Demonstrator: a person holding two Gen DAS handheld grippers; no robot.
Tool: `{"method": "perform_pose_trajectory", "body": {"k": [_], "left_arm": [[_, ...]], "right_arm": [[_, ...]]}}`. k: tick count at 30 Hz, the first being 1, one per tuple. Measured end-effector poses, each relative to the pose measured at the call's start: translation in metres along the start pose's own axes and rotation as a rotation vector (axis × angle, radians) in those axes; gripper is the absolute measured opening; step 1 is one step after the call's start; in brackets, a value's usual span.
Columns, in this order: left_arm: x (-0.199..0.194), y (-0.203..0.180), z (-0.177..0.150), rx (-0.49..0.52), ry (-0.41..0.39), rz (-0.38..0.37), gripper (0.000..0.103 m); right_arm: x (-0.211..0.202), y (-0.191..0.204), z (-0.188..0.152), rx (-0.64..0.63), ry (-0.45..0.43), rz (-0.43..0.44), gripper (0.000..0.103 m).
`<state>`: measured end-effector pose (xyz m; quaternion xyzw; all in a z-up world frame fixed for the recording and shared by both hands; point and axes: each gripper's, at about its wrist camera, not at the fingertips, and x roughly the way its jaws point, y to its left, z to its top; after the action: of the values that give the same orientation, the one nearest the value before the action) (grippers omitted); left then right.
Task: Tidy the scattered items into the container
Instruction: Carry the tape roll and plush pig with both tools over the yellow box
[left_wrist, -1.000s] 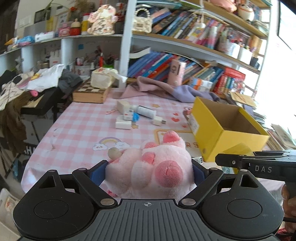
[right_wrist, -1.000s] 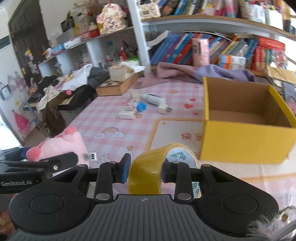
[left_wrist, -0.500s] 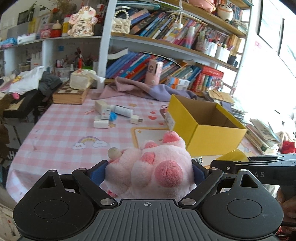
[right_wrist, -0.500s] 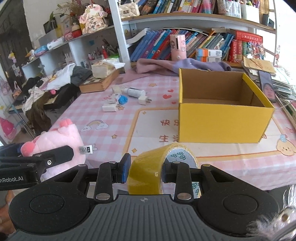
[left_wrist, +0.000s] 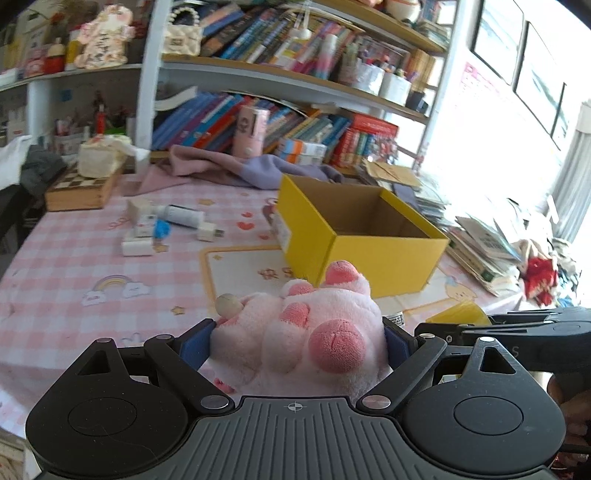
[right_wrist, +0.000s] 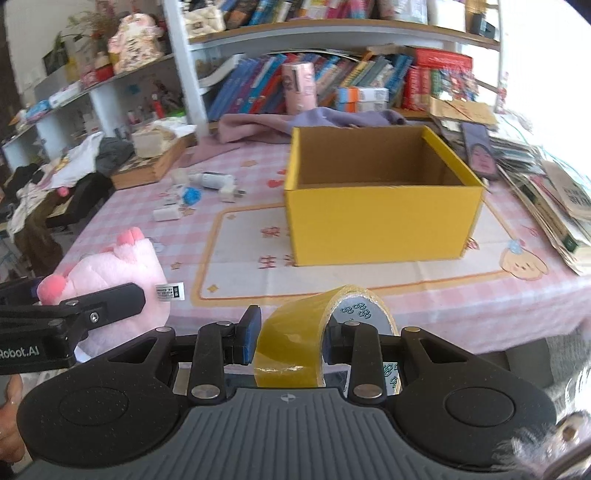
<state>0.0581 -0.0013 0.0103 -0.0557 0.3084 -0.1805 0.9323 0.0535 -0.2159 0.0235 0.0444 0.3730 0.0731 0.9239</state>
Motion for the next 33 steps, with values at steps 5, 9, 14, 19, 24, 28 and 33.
{"method": "perform_pose_trajectory", "body": {"k": [5, 9, 14, 19, 24, 28, 33], "left_arm": [[0.011, -0.014, 0.004, 0.033, 0.016, -0.037, 0.092], [0.02, -0.025, 0.008, 0.055, 0.023, -0.063, 0.092], [0.033, -0.042, 0.014, 0.1, 0.028, -0.101, 0.092], [0.048, -0.06, 0.02, 0.137, 0.041, -0.14, 0.092], [0.061, -0.074, 0.025, 0.168, 0.041, -0.161, 0.092], [0.067, -0.081, 0.033, 0.194, 0.015, -0.163, 0.092], [0.075, -0.089, 0.045, 0.239, -0.021, -0.141, 0.092]], "right_arm": [[-0.002, -0.017, -0.002, 0.042, 0.01, -0.031, 0.03], [-0.005, -0.029, -0.002, 0.056, 0.008, -0.05, 0.03], [-0.008, -0.047, -0.001, 0.089, 0.002, -0.081, 0.03], [-0.009, -0.066, 0.001, 0.118, 0.001, -0.113, 0.03], [-0.006, -0.083, 0.006, 0.14, -0.007, -0.127, 0.03], [-0.004, -0.091, 0.014, 0.132, -0.042, -0.128, 0.03], [0.005, -0.093, 0.032, 0.073, -0.083, -0.109, 0.03]]}}
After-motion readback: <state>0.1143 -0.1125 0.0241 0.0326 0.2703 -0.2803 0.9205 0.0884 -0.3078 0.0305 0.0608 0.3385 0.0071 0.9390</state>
